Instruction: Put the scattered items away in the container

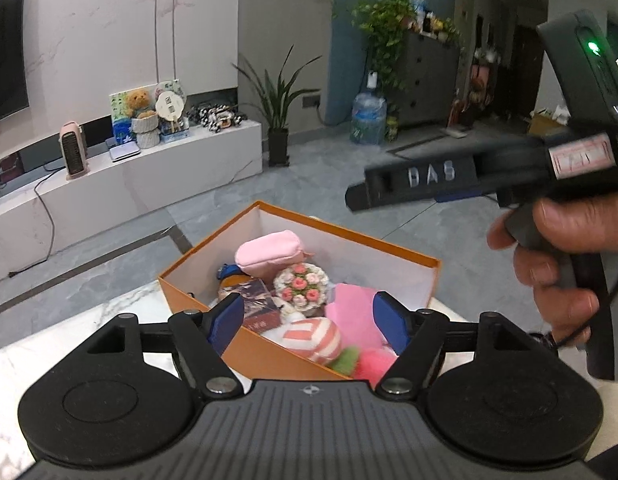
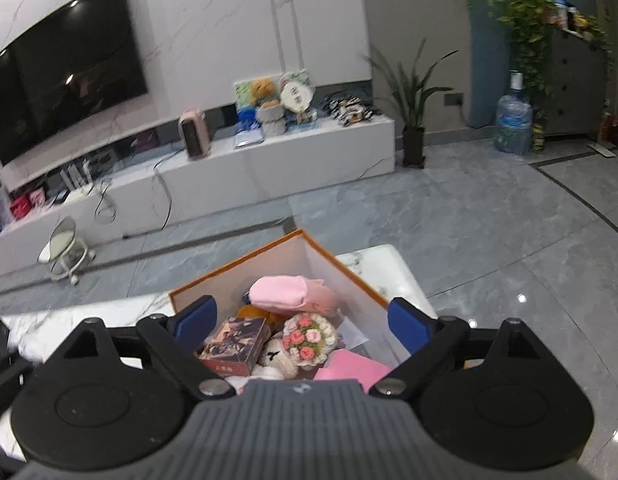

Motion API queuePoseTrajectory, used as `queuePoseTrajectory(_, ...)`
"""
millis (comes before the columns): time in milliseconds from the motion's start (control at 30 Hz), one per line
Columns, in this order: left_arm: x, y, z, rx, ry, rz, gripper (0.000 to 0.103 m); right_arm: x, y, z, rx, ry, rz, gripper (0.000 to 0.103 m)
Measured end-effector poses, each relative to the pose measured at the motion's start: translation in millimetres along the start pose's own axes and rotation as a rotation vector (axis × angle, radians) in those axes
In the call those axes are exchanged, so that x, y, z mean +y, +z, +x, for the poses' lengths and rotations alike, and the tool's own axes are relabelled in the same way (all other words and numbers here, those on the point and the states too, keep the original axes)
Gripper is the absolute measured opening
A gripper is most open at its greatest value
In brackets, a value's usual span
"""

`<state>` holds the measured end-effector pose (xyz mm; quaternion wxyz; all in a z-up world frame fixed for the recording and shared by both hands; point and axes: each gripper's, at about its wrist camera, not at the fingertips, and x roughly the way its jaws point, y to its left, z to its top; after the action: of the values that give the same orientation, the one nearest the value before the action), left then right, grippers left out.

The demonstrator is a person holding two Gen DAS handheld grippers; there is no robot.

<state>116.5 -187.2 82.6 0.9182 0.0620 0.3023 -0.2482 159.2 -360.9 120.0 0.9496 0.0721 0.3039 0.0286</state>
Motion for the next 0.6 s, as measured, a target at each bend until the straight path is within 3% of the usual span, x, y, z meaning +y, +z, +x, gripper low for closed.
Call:
queuePoseTrajectory(167, 6, -18, -5, -0.034, -0.038, -0.006, 0.088, -7, -11, -12, -0.024, -0.04, 0.057, 0.098)
queuePoseTrajectory(267, 12, -20, -2, -0.04, -0.007, -0.003, 0.089, -10, -21, -18, -0.032, -0.056, 0.08, 0.1)
queuePoseTrajectory(500, 16, -16, -6, -0.066, -0.017, -0.075, 0.098, -7, -48, -31, -0.095, -0.231, 0.042, 0.101)
queuePoseTrajectory(600, 14, -14, -2, -0.066, -0.01, -0.09, 0.098, -8, -54, -37, -0.129, -0.266, 0.059, 0.102)
